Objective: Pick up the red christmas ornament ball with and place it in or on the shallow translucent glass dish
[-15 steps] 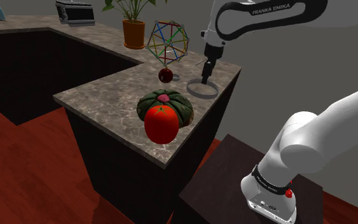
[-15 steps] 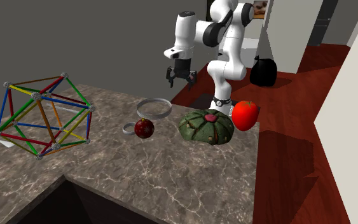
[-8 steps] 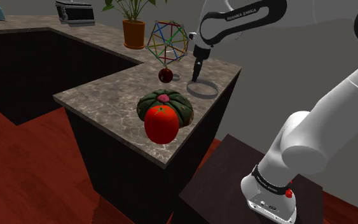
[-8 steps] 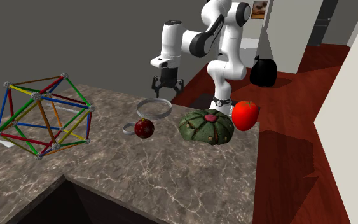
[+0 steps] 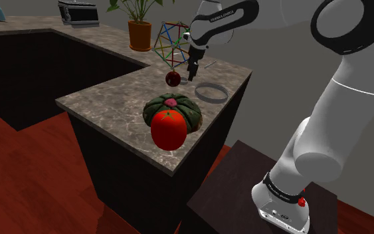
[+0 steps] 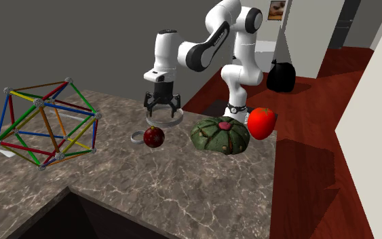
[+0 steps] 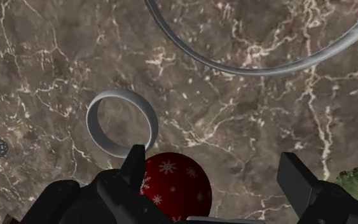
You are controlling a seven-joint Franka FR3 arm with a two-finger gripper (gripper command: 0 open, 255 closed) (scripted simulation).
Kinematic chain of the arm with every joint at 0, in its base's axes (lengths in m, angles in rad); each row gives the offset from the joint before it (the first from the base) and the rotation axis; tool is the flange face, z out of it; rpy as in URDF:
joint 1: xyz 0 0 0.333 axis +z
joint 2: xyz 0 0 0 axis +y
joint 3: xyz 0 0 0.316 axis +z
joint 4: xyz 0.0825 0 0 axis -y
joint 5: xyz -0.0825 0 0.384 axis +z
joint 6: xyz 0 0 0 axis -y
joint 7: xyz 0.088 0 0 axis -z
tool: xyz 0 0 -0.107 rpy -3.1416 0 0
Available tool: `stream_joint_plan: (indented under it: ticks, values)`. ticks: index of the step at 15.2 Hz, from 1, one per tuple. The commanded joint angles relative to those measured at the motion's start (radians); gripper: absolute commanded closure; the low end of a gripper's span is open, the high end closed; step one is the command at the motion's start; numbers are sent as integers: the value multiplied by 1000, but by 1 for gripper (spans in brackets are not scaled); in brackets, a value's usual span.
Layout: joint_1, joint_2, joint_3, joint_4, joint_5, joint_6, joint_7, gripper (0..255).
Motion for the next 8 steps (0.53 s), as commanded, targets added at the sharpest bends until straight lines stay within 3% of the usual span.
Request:
stream_joint_plan:
  ticks: [1,4,8]
  values:
    - [-5,73,6,73,46,13,-88,0]
    - [-22,162,24,171,98,18,-186,0]
    - [-27,195,30,162,112,59,-195,0]
